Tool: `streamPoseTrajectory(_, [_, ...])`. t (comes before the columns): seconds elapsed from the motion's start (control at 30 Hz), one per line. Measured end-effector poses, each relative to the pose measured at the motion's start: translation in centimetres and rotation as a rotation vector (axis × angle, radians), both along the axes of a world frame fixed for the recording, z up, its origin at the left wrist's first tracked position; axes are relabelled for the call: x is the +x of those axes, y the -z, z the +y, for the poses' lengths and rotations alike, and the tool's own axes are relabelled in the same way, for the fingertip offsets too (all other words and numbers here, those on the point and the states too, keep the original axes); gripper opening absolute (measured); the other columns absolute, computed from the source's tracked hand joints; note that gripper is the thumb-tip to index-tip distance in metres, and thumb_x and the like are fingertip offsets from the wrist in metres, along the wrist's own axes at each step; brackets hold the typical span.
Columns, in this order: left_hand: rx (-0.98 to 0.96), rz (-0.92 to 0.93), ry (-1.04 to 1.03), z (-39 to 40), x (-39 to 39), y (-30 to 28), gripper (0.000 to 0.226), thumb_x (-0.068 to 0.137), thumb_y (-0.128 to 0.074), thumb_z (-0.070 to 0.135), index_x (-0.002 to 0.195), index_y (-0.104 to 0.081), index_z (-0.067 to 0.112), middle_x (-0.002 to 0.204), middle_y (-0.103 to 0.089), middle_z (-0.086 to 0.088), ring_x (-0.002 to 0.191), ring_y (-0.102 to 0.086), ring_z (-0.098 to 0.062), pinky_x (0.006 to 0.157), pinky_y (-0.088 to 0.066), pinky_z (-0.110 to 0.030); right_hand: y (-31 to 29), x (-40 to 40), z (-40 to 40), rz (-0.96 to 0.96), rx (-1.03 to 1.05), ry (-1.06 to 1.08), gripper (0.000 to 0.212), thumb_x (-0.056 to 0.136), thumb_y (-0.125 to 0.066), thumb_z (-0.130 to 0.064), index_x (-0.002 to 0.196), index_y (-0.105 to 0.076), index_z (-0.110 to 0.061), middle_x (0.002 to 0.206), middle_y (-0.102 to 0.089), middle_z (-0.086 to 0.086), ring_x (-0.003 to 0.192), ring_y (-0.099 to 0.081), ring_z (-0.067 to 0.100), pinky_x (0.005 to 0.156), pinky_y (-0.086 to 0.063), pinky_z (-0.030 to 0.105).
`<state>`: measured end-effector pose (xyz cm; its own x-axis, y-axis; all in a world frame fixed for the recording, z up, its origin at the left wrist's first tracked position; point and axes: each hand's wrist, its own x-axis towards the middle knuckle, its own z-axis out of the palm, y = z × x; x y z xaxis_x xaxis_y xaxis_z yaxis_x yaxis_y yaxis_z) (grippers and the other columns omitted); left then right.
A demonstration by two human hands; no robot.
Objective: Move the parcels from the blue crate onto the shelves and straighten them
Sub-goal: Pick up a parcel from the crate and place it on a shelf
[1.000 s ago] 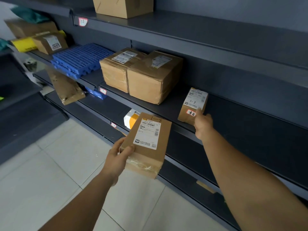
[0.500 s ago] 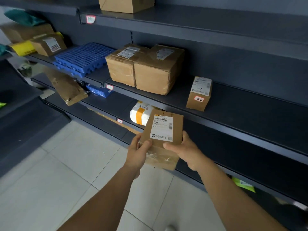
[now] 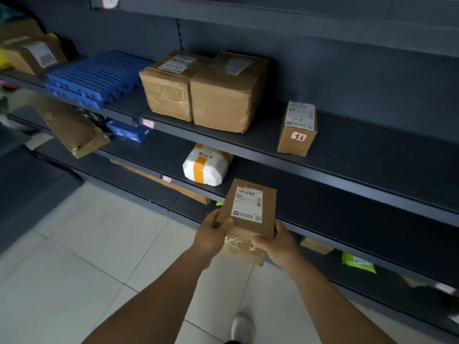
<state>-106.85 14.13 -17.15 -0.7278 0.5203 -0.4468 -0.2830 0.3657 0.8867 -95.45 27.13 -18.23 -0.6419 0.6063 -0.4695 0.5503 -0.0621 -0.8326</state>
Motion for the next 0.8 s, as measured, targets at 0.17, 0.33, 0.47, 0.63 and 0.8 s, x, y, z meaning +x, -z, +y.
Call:
streamPoseTrajectory(0.17, [-0.017,-0.036,-0.018,4.5,-3.5,5.4,0.025,0.096,-0.056,0.016,0.121,-0.057,0.022,0.096,-0.066,0.009,0.083,-0.061,-0.002,0.063,-0.044,-0.014,6.2,-3.4,4.1,0.024,0.038,-0.001,0.045,0.078,-0.073,-0.006,0.116,-0.055,-0.024,0.109,-0.067,-0.001,0.090,-0.063,0.004,0.066,-0.048,0.015])
streamPoseTrajectory(0.33, [-0.046,-0.010,-0.034,9.4,-7.9,11.2,0.034,0.095,-0.057,0.017,0.128,-0.055,0.022,0.102,-0.065,0.005,0.083,-0.060,-0.001,0.061,-0.043,-0.010,12.0,-7.4,8.1,0.030,0.110,0.015,0.047,0.083,-0.067,-0.009,0.125,-0.051,-0.024,0.115,-0.060,0.001,0.095,-0.059,0.013,0.064,-0.045,0.015])
streamPoseTrajectory(0.47, [-0.065,0.090,0.012,13.4,-11.3,14.8,0.030,0.095,-0.056,0.017,0.123,-0.056,0.028,0.096,-0.061,0.011,0.080,-0.056,-0.004,0.067,-0.045,-0.016,16.5,-10.7,11.6,0.025,0.164,0.032,0.062,0.086,-0.066,-0.018,0.141,-0.040,-0.022,0.126,-0.057,0.004,0.109,-0.058,0.022,0.084,-0.052,0.035])
streamPoseTrajectory(0.63, [-0.139,0.184,0.025,18.0,-15.0,18.6,0.050,0.095,-0.056,0.025,0.144,-0.041,0.028,0.122,-0.059,0.004,0.092,-0.055,-0.011,0.080,-0.044,-0.025,19.9,-14.4,15.2,0.024,0.171,0.064,0.076,0.092,-0.062,-0.021,0.154,-0.018,-0.022,0.138,-0.051,0.008,0.120,-0.054,0.025,0.095,-0.048,0.034])
streamPoseTrajectory(0.8, [-0.175,0.223,0.008,20.9,-17.6,20.1,0.057,0.098,-0.052,0.025,0.150,-0.030,0.027,0.117,-0.055,0.007,0.085,-0.054,-0.009,0.077,-0.042,-0.022,21.8,-17.2,17.4,0.025,0.169,0.075,0.085,0.092,-0.063,-0.019,0.156,-0.006,-0.023,0.143,-0.046,0.010,0.124,-0.051,0.026,0.102,-0.047,0.039])
